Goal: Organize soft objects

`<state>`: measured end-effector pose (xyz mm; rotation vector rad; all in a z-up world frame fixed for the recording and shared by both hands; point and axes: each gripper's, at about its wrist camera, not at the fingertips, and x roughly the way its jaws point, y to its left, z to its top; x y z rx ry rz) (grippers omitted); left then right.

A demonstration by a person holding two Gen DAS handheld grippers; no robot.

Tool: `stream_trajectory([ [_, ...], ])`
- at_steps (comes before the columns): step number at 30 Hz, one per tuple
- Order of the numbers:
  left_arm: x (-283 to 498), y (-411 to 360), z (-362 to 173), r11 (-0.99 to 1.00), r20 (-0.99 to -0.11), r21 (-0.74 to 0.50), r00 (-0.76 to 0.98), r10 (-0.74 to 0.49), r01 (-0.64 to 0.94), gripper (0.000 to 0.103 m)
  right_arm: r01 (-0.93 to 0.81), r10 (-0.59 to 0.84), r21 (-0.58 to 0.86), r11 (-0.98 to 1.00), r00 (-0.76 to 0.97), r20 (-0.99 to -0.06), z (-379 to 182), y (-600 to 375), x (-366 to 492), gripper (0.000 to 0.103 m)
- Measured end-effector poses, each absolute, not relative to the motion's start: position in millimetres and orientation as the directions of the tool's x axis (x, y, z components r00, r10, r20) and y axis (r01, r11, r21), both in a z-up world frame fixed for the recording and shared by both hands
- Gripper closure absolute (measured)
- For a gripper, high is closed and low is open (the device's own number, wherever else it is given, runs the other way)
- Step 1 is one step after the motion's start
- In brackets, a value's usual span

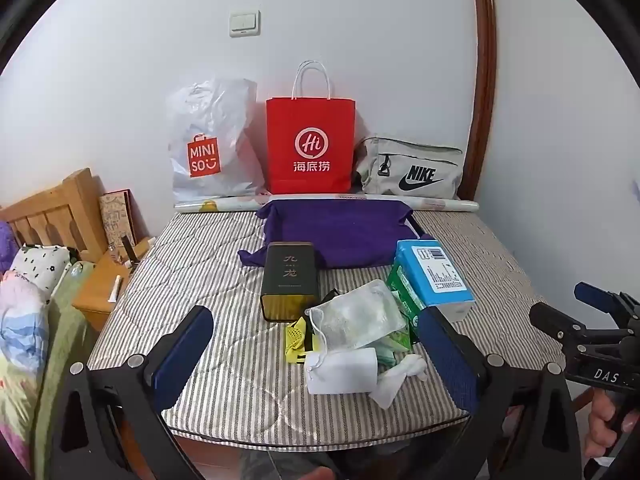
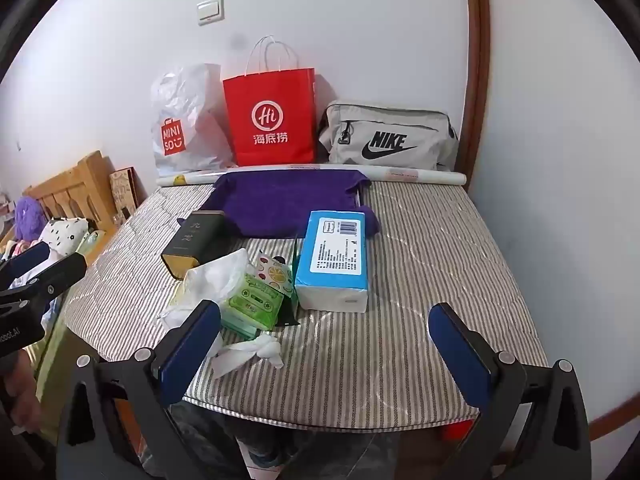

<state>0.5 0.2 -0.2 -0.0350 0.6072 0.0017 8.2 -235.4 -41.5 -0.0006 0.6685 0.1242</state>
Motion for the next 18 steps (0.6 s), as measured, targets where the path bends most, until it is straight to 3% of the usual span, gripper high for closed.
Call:
stream_trajectory([
  [18,-7,-4,6,1.0,-0.556,-0.011,0.831,-0.017,0.013,0.001,-0.133,0.126,0.035,0.991,0.779,-0.615,-37,-233,-2,0.001],
])
